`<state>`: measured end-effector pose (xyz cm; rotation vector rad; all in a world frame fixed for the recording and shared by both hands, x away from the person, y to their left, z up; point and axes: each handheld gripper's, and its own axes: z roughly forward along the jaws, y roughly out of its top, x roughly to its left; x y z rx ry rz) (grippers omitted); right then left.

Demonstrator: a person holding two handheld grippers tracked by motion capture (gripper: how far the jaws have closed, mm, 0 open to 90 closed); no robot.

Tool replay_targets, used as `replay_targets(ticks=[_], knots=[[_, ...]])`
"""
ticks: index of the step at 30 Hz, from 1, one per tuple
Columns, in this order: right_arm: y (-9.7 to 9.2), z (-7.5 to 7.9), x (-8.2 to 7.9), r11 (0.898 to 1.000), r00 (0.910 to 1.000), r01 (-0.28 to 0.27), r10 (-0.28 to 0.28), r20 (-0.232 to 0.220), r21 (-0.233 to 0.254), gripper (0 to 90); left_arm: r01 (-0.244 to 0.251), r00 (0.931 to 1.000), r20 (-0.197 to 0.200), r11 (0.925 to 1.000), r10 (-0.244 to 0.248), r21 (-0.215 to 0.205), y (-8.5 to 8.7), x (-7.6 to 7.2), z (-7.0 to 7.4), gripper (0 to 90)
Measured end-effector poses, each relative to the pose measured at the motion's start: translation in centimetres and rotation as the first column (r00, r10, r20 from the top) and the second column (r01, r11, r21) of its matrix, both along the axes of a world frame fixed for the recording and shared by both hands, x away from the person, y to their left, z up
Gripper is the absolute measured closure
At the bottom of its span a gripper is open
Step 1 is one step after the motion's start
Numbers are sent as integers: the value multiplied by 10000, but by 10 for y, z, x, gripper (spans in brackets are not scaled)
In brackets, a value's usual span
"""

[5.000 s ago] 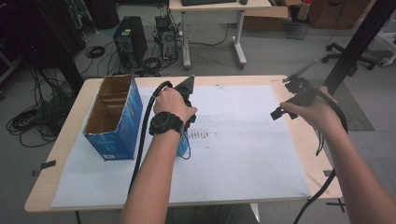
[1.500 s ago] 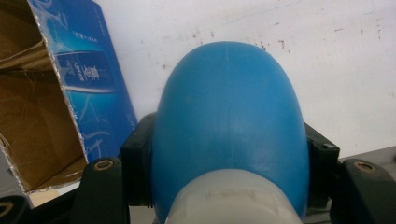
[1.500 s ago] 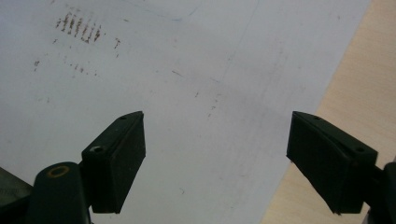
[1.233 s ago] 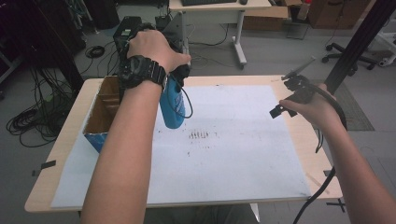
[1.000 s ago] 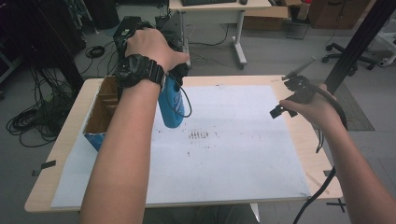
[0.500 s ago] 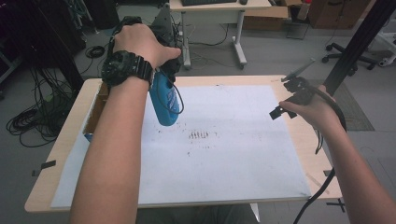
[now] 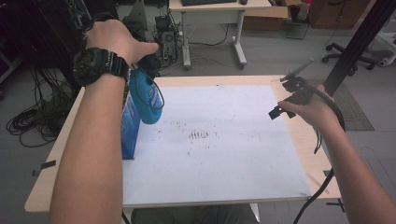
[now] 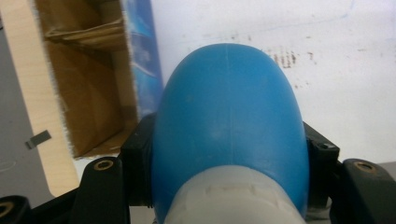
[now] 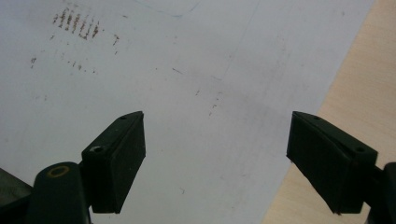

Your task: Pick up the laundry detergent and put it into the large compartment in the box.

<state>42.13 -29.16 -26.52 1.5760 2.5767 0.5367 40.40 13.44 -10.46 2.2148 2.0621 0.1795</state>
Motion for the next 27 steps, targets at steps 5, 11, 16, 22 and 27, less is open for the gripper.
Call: replay_targets(ticks=[5, 11, 16, 22, 27], knots=[[3, -1, 1, 10000, 10000, -20, 20, -35, -2, 200, -354, 9993, 102, 9994, 353, 34, 17, 0, 0, 377], [5, -2, 3, 10000, 10000, -10, 10, -89, -49, 201, -775, 9964, 342, 9969, 772, 102, 35, -1, 2, 378], [7, -2, 4, 10000, 10000, -6, 5, -97, -70, 200, -1091, 9928, 519, 9938, 1079, 203, 49, 0, 2, 378], [8, -2, 6, 10000, 10000, 10, -11, -98, -99, 200, -1448, 9874, 680, 9892, 1431, 209, 65, 1, 1, 378], [9, -2, 7, 9999, 9999, 10, -12, -114, -124, 200, -1725, 9827, 742, 9845, 1698, 324, 76, 1, -1, 378]])
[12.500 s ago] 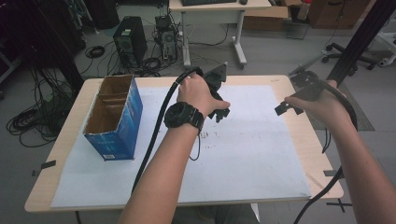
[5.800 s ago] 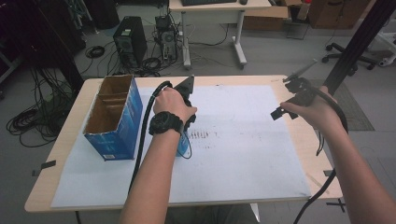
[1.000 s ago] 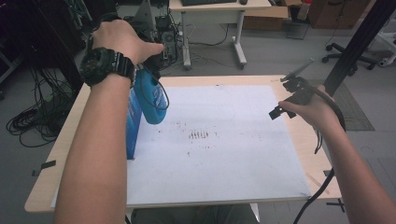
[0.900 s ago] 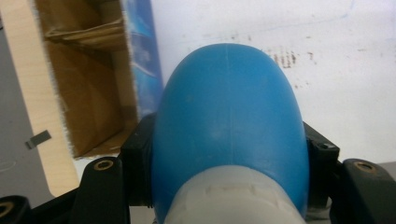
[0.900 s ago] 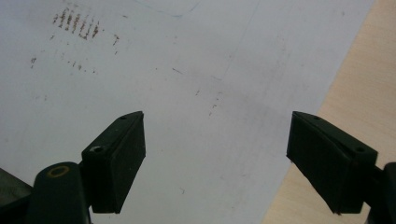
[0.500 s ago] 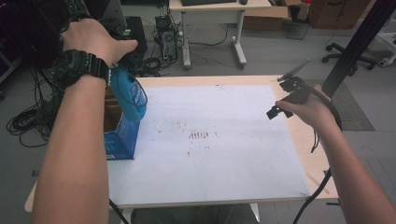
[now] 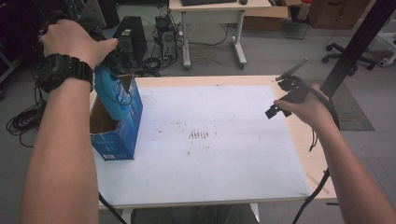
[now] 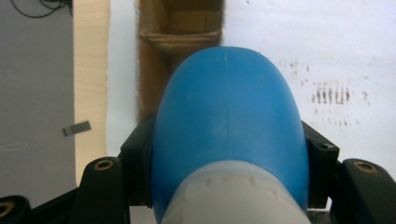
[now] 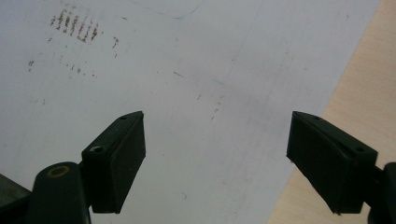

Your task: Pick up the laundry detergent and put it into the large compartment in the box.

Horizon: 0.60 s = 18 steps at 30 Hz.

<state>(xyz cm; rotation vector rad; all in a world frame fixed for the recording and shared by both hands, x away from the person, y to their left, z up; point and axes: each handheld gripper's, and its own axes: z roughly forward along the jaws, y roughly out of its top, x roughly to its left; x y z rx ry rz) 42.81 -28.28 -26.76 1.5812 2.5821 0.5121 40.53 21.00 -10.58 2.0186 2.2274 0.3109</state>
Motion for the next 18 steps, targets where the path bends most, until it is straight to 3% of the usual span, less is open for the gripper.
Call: replay_targets(ticks=[7, 18], knots=[[1, -2, 1, 10000, 10000, 0, 0, -48, -8, 200, -150, 9999, 8, 9996, 150, 256, 10, 1, -5, 378], [1, -3, 1, 10000, 10000, -11, 11, -13, 3, 200, 71, 10000, -24, 9983, -70, 574, 20, 3, -14, 378]])
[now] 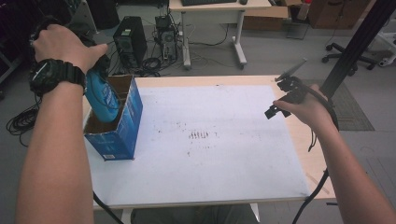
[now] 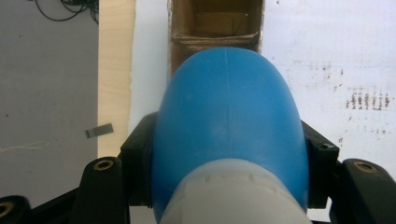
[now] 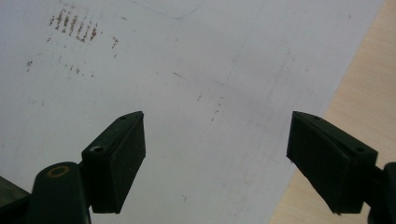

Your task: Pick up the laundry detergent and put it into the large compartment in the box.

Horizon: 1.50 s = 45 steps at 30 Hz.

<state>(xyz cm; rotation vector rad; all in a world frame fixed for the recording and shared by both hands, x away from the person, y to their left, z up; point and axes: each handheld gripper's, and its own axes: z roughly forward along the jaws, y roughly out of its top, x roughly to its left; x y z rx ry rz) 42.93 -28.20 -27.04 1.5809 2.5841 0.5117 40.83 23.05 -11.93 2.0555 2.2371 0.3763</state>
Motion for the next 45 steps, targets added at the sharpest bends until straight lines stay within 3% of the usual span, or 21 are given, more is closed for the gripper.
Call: replay_targets(ticks=[12, 45], knots=[[1, -3, 1, 10000, 10000, -24, 24, -54, -51, 201, 109, 9998, -174, 9999, -110, -79, 5, 3, -14, 378], [1, -13, 1, 10000, 9999, -45, 45, -97, -48, 202, 365, 9955, -859, 9989, -390, -303, 7, 15, -74, 377]])
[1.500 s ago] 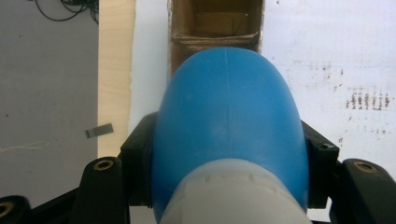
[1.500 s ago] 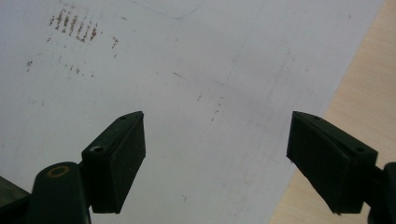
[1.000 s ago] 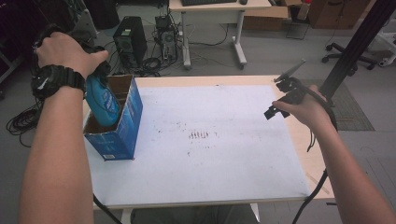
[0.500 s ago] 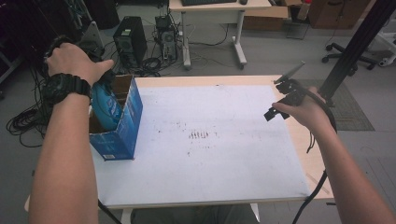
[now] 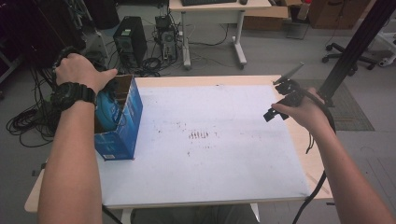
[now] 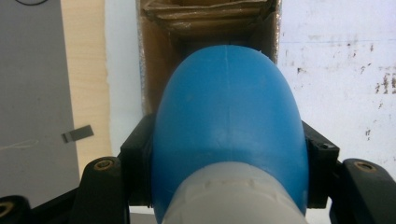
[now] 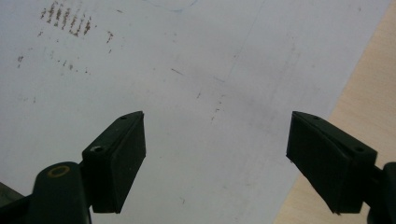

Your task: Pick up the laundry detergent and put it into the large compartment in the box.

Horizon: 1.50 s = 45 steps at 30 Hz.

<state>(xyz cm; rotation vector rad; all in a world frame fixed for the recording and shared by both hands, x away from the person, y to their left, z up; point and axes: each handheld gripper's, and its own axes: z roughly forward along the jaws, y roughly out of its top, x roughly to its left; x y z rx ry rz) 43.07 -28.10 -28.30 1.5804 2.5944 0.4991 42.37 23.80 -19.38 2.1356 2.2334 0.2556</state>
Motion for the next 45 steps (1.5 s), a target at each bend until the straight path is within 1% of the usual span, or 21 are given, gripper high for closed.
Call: replay_targets(ticks=[9, 21, 22, 30, 45], knots=[[-1, -1, -1, 10000, 10000, -13, 13, 17, -40, 203, 32, 9996, -265, 10000, -30, 83, 3, 2, -19, 377], [-1, -4, -1, 10000, 10000, -30, 30, 0, -51, 204, 15, 9992, -399, 10000, -14, 29, 7, 3, -40, 377], [-1, -4, -1, 10000, 10000, -38, 38, 4, -59, 204, 28, 9990, -454, 10000, -27, 24, 7, 3, -41, 377], [-1, -6, -1, 10000, 10000, -42, 42, -36, -78, 204, 72, 9986, -531, 9999, -68, 77, 11, 3, -54, 377], [2, -7, 0, 9999, 9999, -79, 79, -69, -109, 204, 113, 9981, -607, 9999, -114, -27, 16, 3, -74, 377]])
